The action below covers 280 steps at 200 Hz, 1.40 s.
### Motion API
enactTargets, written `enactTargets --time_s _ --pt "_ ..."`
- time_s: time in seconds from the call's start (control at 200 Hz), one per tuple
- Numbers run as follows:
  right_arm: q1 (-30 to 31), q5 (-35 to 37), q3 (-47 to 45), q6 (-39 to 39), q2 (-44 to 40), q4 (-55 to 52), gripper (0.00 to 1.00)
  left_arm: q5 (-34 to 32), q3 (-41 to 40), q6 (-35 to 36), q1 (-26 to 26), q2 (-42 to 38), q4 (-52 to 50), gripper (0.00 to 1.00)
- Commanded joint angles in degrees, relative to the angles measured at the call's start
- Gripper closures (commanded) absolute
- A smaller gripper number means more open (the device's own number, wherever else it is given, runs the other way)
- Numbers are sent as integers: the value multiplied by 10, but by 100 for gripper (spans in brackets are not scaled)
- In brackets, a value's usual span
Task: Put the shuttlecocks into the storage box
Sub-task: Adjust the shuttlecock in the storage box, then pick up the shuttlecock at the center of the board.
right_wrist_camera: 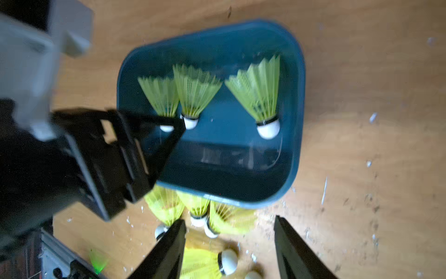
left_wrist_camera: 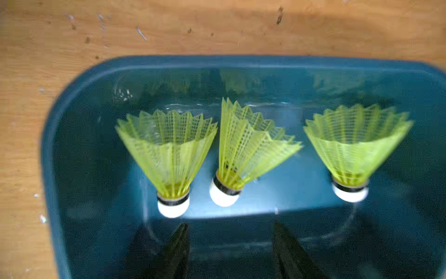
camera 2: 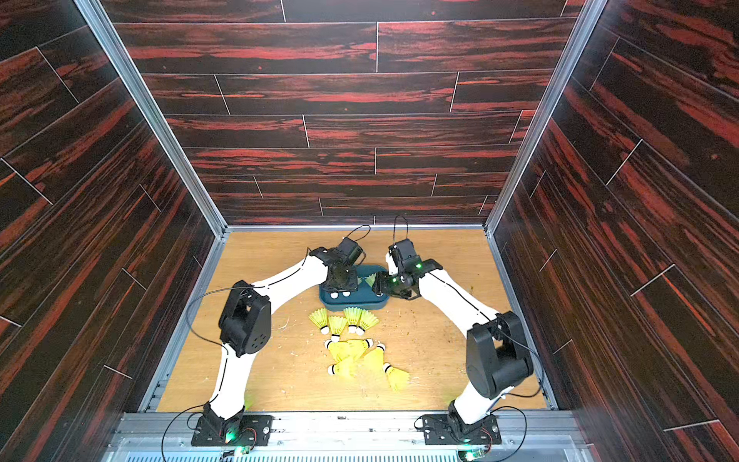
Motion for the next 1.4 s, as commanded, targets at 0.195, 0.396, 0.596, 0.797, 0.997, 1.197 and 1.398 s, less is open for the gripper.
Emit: enactTargets --time_s 0.195,0.396,0.596,0.797,0.997,1.197,1.398 --pt "61 48 -20 19 -51 -24 40 15 -50 -23 -1 -88 6 40" --pt "132 94 -31 13 -73 -23 40 20 -110 -42 0 -156 11 40" --pt "208 130 -36 8 -81 -16 41 18 -221 -72 9 -269 26 39" --pt "258 147 -59 23 -80 -11 42 22 -327 -100 14 -372 28 38" --pt "306 173 -63 22 -67 -9 43 19 -435 -129 14 -476 27 38" --pt "342 186 -38 16 -20 -5 45 10 -531 -164 14 -585 18 38" --pt "353 197 16 6 50 -2 46 6 -623 -190 14 -711 51 32"
